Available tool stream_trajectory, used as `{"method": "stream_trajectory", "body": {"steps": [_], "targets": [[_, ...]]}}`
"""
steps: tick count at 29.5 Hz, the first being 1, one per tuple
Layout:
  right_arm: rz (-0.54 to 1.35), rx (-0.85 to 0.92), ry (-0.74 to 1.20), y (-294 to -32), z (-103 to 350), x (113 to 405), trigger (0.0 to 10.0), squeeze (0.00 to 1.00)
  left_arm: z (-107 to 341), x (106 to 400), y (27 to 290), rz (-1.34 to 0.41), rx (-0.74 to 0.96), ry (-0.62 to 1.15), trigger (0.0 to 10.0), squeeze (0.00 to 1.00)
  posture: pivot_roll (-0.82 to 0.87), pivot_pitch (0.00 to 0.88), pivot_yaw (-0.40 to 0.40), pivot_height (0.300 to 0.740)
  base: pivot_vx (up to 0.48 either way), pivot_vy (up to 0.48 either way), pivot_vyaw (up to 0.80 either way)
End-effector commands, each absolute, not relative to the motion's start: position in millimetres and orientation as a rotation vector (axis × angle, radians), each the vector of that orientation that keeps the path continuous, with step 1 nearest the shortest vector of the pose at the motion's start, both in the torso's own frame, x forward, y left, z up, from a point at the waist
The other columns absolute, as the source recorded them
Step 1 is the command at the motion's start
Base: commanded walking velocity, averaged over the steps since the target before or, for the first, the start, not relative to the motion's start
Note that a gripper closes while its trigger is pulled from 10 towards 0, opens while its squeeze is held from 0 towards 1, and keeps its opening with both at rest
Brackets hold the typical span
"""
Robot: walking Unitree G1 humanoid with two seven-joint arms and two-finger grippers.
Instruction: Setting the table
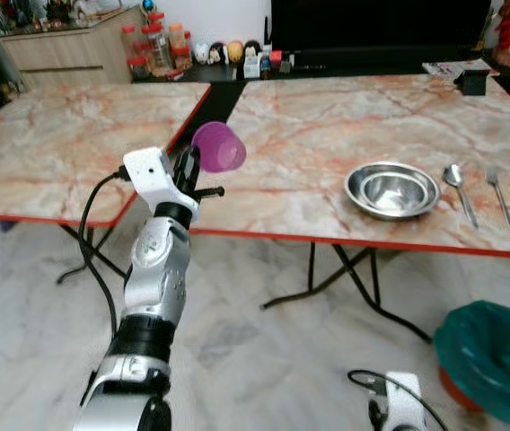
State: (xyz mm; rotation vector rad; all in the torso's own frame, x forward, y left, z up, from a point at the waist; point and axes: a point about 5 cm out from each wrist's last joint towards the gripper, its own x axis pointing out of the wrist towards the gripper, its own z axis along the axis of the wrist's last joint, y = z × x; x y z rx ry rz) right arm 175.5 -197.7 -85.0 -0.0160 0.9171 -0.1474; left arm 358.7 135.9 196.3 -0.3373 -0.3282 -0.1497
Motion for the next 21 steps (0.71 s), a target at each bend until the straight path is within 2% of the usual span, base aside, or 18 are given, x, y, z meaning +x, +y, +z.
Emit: {"method": "stream_trajectory", "body": {"steps": [1, 8, 21], "targets": [[-0.147, -0.016, 0.912, -198.0, -83.9, 177.8, 10.0, 0.00, 205.1, 357.5, 131.2, -0.173, -0.341, -0.362, 10.0, 0.00, -0.05, 0.010, 0.092, 0.719, 0.000, 0.000, 0.00], [-0.150, -0.012, 0.904, -197.4, -83.2, 179.3, 10.0, 0.00, 203.7, 358.3, 128.8, -0.192, -0.336, -0.347, 10.0, 0.00, -0.05, 0.008, 0.095, 0.719, 0.000, 0.000, 0.00], [-0.148, 0.026, 0.869, -192.4, -80.6, 185.0, 10.0, 0.00, 207.8, 359.0, 125.2, -0.233, -0.297, -0.360, 10.0, 0.00, -0.05, 0.000, 0.106, 0.719, 0.458, 0.000, -0.09]]}}
